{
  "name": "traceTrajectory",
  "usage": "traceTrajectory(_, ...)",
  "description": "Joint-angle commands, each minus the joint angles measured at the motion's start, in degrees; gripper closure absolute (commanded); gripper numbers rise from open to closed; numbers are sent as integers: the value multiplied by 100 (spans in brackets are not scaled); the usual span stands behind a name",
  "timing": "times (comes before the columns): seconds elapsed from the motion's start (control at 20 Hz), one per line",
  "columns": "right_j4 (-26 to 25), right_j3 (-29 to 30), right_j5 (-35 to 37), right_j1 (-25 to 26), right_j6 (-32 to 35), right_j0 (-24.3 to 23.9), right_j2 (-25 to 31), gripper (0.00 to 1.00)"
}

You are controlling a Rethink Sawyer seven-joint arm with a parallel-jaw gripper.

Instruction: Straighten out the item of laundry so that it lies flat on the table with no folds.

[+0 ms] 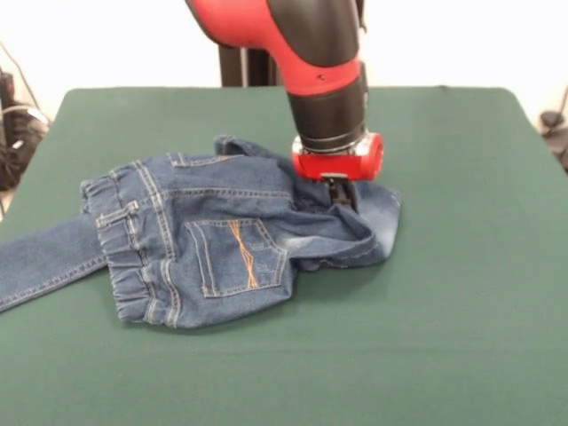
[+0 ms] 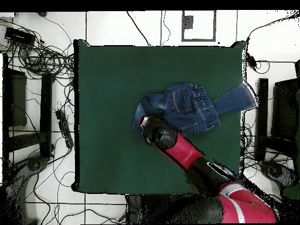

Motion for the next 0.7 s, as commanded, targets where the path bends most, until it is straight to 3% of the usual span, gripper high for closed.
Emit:
traceTrajectory(0.05, -147, -262, -796, 1371, 1549, -33, 897, 100)
traceTrajectory(0.4, 176, 158, -655, 969, 2106, 172, 894, 100)
traceTrajectory(0.55, 822, 908, -983, 455, 3352, 405, 986, 100)
traceTrajectory(0.7, 1918, 1564, -852, -333, 4537, 1014, 813, 100)
